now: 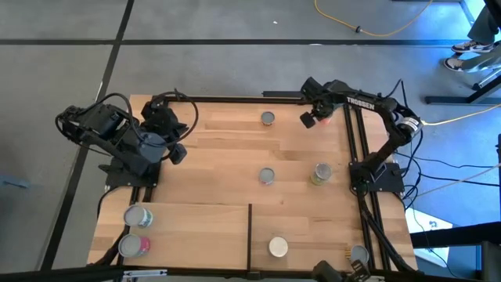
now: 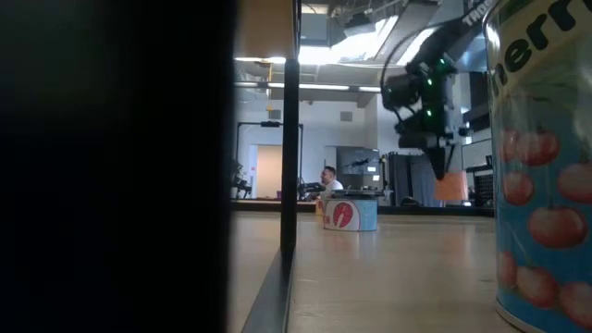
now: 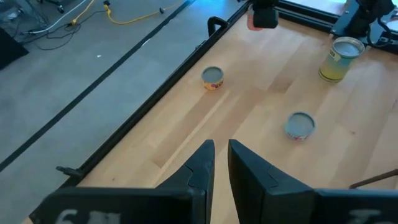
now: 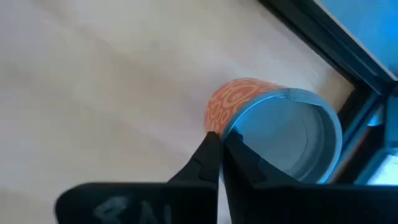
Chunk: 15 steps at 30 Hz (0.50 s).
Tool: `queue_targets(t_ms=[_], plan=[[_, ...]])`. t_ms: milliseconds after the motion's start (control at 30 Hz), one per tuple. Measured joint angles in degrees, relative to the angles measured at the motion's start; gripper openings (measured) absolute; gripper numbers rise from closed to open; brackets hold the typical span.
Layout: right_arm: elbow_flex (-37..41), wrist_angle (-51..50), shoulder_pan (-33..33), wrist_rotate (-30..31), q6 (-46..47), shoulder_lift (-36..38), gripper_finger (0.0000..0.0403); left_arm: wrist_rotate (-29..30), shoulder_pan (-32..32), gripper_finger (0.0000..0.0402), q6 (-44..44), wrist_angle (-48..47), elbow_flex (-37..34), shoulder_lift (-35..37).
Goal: Pick and place cans onto a shelf
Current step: Put the canned saucy meatballs on the shelf
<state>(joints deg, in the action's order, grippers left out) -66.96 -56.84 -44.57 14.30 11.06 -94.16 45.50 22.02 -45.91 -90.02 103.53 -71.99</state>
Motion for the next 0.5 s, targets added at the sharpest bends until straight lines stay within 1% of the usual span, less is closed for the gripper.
queue_targets(t_ms=[167, 300, 500], plan=[[-8.9, -6.0, 5.7, 0.3, -1.1, 0.1, 0.0006, 0.0, 0.0, 0.0039, 0.0, 0.0, 0.0, 0.0], [-17.4, -10.7, 10.9, 0.3, -1.1, 0.1, 0.0006, -0.2, 0.0, 0.0039, 0.0, 0.0, 0.0, 0.0], [-30.4, -16.0, 20.6, -2.5, -1.0, 0.1, 0.0006, -3.2, 0.0, 0.0039, 0.0, 0.0, 0.0, 0.0]])
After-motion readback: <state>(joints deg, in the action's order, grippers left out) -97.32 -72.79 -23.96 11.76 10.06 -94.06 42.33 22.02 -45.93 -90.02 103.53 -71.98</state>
